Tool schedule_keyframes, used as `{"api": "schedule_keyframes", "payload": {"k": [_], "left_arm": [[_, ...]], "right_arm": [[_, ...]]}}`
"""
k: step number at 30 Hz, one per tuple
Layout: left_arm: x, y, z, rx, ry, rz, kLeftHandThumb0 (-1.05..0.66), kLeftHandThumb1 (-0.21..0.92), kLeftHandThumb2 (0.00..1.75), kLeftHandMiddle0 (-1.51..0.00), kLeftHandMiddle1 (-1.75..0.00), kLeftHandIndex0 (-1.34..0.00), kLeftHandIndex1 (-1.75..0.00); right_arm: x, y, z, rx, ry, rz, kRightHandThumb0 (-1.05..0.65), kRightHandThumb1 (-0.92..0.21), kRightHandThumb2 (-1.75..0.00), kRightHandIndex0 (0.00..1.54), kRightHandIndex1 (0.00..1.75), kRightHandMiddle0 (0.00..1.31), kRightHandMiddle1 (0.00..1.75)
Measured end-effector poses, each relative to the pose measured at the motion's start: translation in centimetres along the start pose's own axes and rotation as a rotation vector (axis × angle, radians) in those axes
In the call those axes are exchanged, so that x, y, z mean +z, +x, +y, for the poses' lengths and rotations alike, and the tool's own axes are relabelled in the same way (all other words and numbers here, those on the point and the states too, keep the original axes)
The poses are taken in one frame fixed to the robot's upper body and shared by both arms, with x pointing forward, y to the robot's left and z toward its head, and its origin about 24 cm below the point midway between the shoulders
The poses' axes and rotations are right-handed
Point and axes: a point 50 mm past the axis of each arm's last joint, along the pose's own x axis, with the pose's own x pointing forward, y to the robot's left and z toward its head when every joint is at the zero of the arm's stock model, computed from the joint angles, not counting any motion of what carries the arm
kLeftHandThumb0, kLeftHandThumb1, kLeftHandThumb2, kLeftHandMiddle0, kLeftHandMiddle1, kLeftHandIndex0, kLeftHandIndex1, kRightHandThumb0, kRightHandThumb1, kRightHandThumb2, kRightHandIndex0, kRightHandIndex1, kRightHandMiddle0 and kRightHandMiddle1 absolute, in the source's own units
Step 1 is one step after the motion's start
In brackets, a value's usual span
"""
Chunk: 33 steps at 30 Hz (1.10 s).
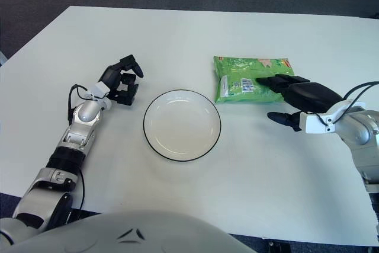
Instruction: Put the snack into the plate.
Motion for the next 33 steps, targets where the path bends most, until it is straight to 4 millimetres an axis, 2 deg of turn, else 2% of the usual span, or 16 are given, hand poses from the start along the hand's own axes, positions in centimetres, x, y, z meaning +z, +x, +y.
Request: {"api": "schedule_keyframes", "payload": {"k": [12, 20, 33], "left_arm": [[-0.1, 0.0, -0.1, -0.005, -0.003, 0.013, -0.46, 0.36, 1.26, -1.27, -1.75, -0.57, -1.75], [-0.1, 0.0, -0.2, -0.012, -0.002, 0.015, -0.46, 0.37, 1.26, -1.26, -1.75, -0.57, -1.75], [-0.2, 0.1, -0.4, -0.026, -0.011, 0.022, -0.46, 0.37, 1.24, -1.25, -1.75, -0.57, -1.75]], "right_arm": [[-0.4, 0.2, -0.7, -0.057, -0.022, 0.014, -0.91, -0.92, -0.81, 0.05, 0.03, 0.0, 0.3], [-0.8, 0.8, -2.7, -0.152, -0.086, 0.024, -0.96, -0.92, -0.79, 0.06, 0.04, 0.0, 0.25], [-0.3, 2.2, -5.8, -0.204, -0.184, -0.033, -0.98, -0.92, -0.76, 0.09, 0.06, 0.0, 0.38]]}}
